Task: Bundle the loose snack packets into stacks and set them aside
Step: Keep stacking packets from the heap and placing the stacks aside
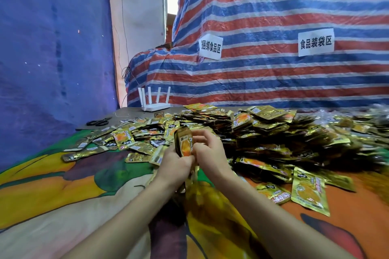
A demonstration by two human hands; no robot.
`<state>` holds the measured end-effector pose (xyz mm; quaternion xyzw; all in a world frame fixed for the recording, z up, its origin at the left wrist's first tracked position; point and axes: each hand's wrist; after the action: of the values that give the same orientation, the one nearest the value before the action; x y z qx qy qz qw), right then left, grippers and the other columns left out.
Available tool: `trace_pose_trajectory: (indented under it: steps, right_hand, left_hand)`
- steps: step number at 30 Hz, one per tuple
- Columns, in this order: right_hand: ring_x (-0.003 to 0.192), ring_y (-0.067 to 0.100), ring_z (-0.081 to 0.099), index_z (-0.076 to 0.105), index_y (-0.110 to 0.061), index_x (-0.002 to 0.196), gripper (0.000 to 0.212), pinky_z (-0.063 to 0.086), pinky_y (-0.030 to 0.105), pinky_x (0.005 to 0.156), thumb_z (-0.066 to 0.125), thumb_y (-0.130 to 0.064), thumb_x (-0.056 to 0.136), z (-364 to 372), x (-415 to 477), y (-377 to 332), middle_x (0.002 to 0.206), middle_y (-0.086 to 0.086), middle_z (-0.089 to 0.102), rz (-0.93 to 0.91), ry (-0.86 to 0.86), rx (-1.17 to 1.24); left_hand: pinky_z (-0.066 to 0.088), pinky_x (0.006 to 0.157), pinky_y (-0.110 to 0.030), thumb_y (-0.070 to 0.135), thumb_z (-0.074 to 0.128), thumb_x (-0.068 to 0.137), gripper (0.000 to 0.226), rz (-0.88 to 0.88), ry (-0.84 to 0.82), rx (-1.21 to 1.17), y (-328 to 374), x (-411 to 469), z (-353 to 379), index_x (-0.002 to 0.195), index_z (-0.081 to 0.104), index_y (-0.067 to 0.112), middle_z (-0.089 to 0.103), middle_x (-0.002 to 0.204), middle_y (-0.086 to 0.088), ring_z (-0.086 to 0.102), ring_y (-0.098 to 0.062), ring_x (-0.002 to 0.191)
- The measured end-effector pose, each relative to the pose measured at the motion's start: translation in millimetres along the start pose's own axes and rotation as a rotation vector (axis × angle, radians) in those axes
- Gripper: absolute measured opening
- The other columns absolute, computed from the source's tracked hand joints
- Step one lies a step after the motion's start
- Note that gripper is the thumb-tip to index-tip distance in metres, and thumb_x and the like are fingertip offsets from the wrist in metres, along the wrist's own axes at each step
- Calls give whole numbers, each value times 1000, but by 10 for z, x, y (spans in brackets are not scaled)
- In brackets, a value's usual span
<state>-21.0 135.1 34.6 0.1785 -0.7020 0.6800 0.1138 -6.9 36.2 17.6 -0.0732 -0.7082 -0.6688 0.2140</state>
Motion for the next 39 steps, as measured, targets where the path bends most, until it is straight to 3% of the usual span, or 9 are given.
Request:
trace_pose_trajectory:
  steps: [4, 10, 15, 18, 23, 27, 33, 36, 39]
  right_hand:
    - [96, 17, 66, 64, -28, 97, 33, 55, 25, 67, 52, -16, 69, -313, -70, -109, 100, -2, 65, 23, 8, -187]
    - [97, 14, 63, 69, -27, 110, 30, 52, 34, 82, 60, -20, 82, -1514, -359, -195, 106, -8, 68, 25, 136, -878]
    - [90, 27, 65, 65, -21, 97, 20, 54, 34, 76, 59, -20, 78, -2658, -562, -359, 93, 2, 67, 467, 152, -1411]
    - [67, 22, 57, 53, -15, 75, 9, 45, 27, 57, 61, -18, 79, -3025, -725, -398, 73, 2, 56, 601, 95, -1598]
    - [65, 18, 50, 40, -17, 74, 20, 36, 29, 51, 52, -10, 87, -3145, -882, -317, 77, 3, 52, 605, 27, -1693]
    - [67, 15, 49, 38, -19, 79, 21, 35, 27, 50, 54, -16, 92, -3046, -903, -363, 83, 1, 51, 581, 29, -1727]
    - [72, 29, 51, 38, -18, 71, 22, 39, 33, 61, 56, -16, 83, -2603, -773, -443, 72, 1, 44, 341, 209, -1600]
    - [66, 27, 49, 40, -17, 70, 22, 38, 34, 62, 56, -19, 85, -2244, -676, -486, 71, 1, 44, 235, 243, -1537]
    - [71, 27, 58, 54, -15, 73, 12, 46, 35, 64, 56, -21, 84, -1879, -524, -545, 75, 2, 56, 73, 238, -1394]
  left_hand:
    - [50, 62, -16, 2, 70, 81, 19, 108, -73, 29, 4, -119, 292, 89, 71, 20, 73, 75, 10, 65, -2, 70]
    - [46, 62, -24, 26, 80, 74, 20, 108, -281, 177, -192, -269, 349, 86, 68, 16, 67, 73, 3, 64, -15, 70]
    - [49, 75, -25, 29, 72, 71, 29, 199, -448, 291, -168, -319, 377, 100, 67, 26, 71, 89, 6, 67, -9, 85]
    - [50, 73, -19, 25, 73, 71, 33, 176, -453, 224, -158, -318, 374, 103, 67, 21, 72, 94, 4, 68, -7, 85]
    - [48, 67, -12, 3, 82, 78, 29, 69, -387, 131, -175, -293, 368, 104, 69, 6, 76, 89, 0, 71, -9, 82]
    - [49, 70, -27, 6, 83, 76, 20, 47, -331, 122, -170, -292, 360, 93, 73, 3, 76, 85, -5, 71, -16, 79]
    - [54, 85, -42, 25, 73, 63, 26, 50, -256, 69, -112, -313, 362, 83, 78, 10, 77, 87, -7, 72, -26, 87]
    - [55, 81, -43, 15, 74, 66, 10, -2, -208, -69, -120, -291, 339, 75, 78, 16, 76, 83, -9, 72, -29, 86]
    - [60, 67, -43, -1, 66, 83, 17, -183, -154, -320, -145, -236, 276, 92, 76, 8, 75, 93, -20, 73, -39, 92]
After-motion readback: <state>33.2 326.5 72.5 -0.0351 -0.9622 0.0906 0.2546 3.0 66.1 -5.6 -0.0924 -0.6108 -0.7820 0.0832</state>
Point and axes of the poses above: each hand's wrist, its own x-axis towards the middle knuckle, its own z-axis out of the palm, y = z × x
